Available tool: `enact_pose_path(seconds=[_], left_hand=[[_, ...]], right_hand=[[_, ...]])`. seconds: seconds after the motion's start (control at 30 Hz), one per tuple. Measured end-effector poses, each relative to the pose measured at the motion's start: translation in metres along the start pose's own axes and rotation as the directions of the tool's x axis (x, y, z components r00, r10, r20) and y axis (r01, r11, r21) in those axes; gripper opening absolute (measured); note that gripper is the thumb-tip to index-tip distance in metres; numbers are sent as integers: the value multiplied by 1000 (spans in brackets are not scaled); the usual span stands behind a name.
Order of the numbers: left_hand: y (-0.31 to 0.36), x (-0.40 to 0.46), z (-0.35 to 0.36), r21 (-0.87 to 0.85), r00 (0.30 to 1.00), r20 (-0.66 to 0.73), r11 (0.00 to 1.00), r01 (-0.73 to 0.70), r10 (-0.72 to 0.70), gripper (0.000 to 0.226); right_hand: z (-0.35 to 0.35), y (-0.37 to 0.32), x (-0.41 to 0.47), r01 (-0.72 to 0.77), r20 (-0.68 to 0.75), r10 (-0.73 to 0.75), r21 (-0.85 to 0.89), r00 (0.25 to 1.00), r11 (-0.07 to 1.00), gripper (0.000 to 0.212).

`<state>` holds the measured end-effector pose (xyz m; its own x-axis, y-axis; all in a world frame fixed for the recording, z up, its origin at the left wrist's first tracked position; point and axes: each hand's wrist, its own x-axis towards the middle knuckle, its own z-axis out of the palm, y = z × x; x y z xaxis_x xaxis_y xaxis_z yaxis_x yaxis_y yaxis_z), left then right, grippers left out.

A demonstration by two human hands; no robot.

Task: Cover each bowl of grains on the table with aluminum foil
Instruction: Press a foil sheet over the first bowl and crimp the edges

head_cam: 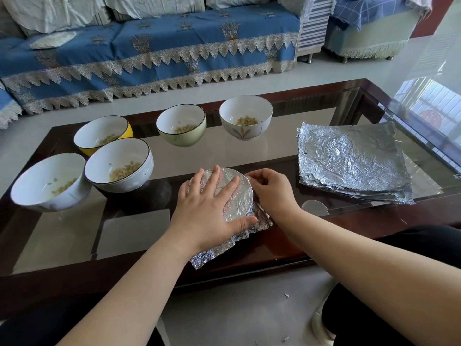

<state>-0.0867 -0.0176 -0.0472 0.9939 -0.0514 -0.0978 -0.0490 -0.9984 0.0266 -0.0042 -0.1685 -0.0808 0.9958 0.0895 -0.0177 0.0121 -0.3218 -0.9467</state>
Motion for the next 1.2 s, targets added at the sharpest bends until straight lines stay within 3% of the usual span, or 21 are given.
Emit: enact_pose_path(seconds=[0.13,0.23,0.33,1.03,1.2], left_hand=[[0,-1,1,-5,1000,0,1000,1,-1,102],[0,-1,0,-9,1000,1,1000,4,-4,103],[1,0,0,-11,1000,-3,1000,4,-4,103],[-4,1,0,-29,998,-37,998,47,-48,105],[4,-1,-8,-72,993,35,991,113,-110,108]], right_hand=[[-11,-12,-6,33,-20,-37,-160,999,987,17],[-18,-23,-20,116,41,-109,-331,993,936,36],[-20,-28,-33,177,102,-148,-406,984,897,31],[-13,-23,-30,96,174,-50,-266,983,959,28],[-14,-25,-17,100,188,-56,-236,981,967,23]])
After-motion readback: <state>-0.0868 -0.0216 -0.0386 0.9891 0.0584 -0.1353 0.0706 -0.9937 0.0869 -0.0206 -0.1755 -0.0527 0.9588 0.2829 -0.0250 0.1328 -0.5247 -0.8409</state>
